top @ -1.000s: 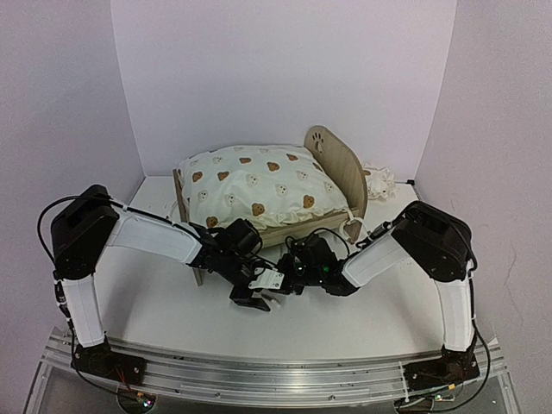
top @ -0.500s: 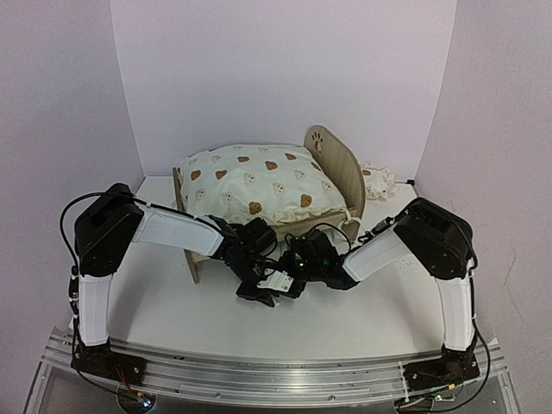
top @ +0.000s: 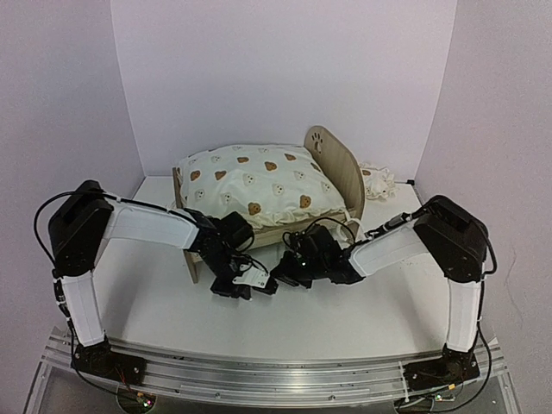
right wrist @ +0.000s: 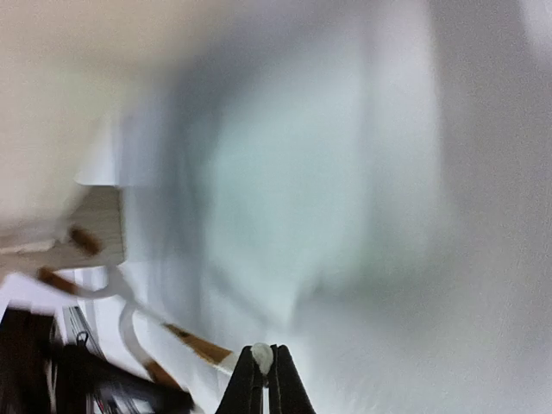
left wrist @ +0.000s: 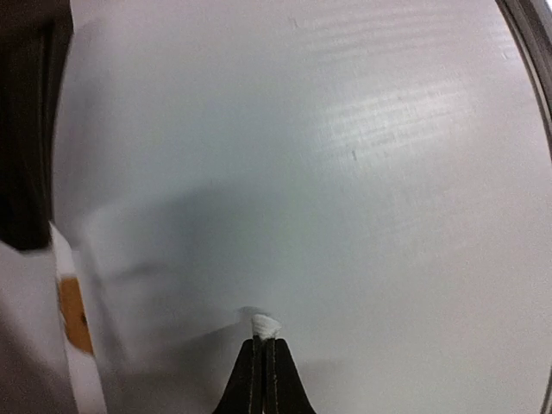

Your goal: Set up the pet bed

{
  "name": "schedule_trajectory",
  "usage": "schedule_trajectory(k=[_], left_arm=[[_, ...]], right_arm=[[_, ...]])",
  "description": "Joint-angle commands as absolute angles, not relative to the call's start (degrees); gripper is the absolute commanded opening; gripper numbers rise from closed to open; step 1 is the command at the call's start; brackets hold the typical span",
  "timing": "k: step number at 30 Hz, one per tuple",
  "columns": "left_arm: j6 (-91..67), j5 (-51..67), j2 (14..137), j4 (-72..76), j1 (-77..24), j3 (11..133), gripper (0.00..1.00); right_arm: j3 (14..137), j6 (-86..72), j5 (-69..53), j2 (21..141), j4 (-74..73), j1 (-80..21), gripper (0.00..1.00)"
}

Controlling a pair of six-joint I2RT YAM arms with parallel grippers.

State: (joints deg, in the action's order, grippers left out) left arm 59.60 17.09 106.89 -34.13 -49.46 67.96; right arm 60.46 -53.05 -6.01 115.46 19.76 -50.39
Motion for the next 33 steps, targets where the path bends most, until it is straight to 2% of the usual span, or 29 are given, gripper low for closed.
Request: schedule_trajectory(k=[1,7,13,20,28,33], left_arm=[[59.11,14.08,95.36,-45.57,-44.24,63.06,0.0],[60.6,8.66,81.22,-52.41,-38.5,56.01,0.0],[64.54,4.6,68.47,-54.32,-32.4,47.2,0.0],[68.29,1.16,61.58,-57.33,-27.18,40.4,0.0],[70.01,0.54,59.4,-57.35,-25.58,35.17,0.0],[71.59,0.57,57.58,-58.4,-25.58,33.74,0.0]], right_arm=[[64.71,-40.43,-4.35,106.85,17.19,-51.49,0.0],[72.28,-34.0,-5.41,106.99,15.78,-51.49,0.0],[89.43,-24.74,-5.76,113.83,9.24,-51.23,0.0],[105.67,-22.26,-2.31,124.79,7.37,-47.15,0.0],[118.57,-18.2,0.01,129.12,6.12,-44.42,0.0],[122.38,-19.08,4.28,130.7,5.86,-40.87,0.0]])
